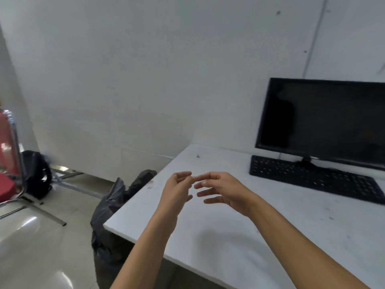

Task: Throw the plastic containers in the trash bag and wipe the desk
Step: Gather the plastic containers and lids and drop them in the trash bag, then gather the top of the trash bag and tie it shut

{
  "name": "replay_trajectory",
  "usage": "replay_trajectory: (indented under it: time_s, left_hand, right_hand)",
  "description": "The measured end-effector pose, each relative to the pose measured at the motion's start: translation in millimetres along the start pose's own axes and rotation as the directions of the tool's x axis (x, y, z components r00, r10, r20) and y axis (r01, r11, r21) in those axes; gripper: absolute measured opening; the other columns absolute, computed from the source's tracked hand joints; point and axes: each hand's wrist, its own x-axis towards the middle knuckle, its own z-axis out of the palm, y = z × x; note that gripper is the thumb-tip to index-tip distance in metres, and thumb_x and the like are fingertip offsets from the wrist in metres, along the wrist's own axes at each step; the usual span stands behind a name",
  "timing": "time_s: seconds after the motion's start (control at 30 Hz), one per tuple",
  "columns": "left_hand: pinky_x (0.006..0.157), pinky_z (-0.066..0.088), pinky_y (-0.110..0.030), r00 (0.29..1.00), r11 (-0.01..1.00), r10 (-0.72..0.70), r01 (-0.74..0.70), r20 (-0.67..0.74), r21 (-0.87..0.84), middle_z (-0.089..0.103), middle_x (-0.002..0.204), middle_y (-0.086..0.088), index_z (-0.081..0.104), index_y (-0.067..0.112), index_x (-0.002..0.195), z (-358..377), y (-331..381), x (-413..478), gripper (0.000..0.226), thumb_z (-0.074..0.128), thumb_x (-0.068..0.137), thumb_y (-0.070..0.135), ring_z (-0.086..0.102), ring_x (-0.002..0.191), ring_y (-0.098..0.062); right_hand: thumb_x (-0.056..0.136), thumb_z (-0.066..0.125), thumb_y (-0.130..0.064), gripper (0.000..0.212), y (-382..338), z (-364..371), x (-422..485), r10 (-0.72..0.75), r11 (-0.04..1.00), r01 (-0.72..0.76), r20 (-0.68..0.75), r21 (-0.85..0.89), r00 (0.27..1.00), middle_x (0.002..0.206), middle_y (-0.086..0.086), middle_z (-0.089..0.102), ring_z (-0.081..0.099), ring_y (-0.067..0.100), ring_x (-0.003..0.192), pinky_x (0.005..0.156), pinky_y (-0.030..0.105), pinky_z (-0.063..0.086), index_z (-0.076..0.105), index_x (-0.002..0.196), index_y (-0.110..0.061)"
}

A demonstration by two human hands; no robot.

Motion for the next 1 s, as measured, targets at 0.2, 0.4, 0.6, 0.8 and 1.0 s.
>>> replay_trajectory:
  time_s: [0.2, 0.4, 0.6, 0.8, 1.0]
  left_hand:
    - [0.09, 0.055, -0.032, 0.97, 0.995, 0.027, -0.049, 0.242, 0.085, 0.068, 0.117, -0.002, 0.059, 0.019, 0.121, 84, -6, -19, 0.028, 0.062, 0.094, 0.022, 0.066, 0.107, -0.013]
    - [0.088, 0.054, -0.031, 0.931, 0.989, 0.033, -0.082, 0.363, 0.12, 0.068, 0.118, -0.003, 0.061, 0.017, 0.122, 134, -9, -32, 0.028, 0.061, 0.094, 0.02, 0.066, 0.107, -0.016]
    - [0.095, 0.05, -0.033, 0.943, 0.971, 0.061, -0.132, 0.327, 0.2, 0.069, 0.116, -0.002, 0.066, 0.02, 0.118, 137, -10, -20, 0.025, 0.059, 0.094, 0.023, 0.063, 0.113, -0.018]
    - [0.091, 0.052, -0.032, 0.985, 0.947, 0.091, -0.131, 0.144, 0.294, 0.069, 0.112, 0.009, 0.068, 0.026, 0.112, 80, -17, 39, 0.02, 0.062, 0.093, 0.024, 0.065, 0.103, -0.008]
    - [0.081, 0.05, -0.029, 0.976, 0.926, 0.099, -0.018, -0.196, 0.377, 0.071, 0.106, 0.009, 0.069, 0.025, 0.109, -17, -22, 136, 0.019, 0.062, 0.092, 0.019, 0.064, 0.096, -0.007]
  right_hand:
    - [0.1, 0.051, -0.014, 0.024, 26, -52, -62, 0.003, 0.997, 0.012, -0.204, 0.07, 0.979, 0.107, 0.002, 0.077, 0.074, 0.019, 0.099, 0.087, 0.037, 0.06, 0.071, 0.113, -0.013]
    - [0.1, 0.052, -0.01, 0.023, 48, -88, -115, 0.083, 0.993, -0.051, -0.318, 0.106, 0.944, 0.112, 0.007, 0.075, 0.073, 0.023, 0.101, 0.089, 0.039, 0.06, 0.071, 0.113, -0.012]
    - [0.1, 0.053, -0.012, 0.023, 48, -103, -105, 0.079, 0.996, -0.066, -0.268, 0.056, 0.96, 0.11, 0.005, 0.075, 0.075, 0.019, 0.097, 0.089, 0.04, 0.06, 0.072, 0.113, -0.016]
    - [0.099, 0.055, -0.013, 0.022, 46, -95, -26, 0.056, 0.995, -0.066, -0.132, -0.078, 0.99, 0.107, 0.0, 0.075, 0.074, 0.015, 0.095, 0.084, 0.035, 0.061, 0.072, 0.11, -0.021]
    - [0.096, 0.06, -0.016, 0.017, 28, -46, 113, -0.027, 0.99, 0.034, 0.054, -0.135, 0.998, 0.107, 0.0, 0.072, 0.073, 0.014, 0.093, 0.084, 0.034, 0.06, 0.073, 0.104, -0.024]
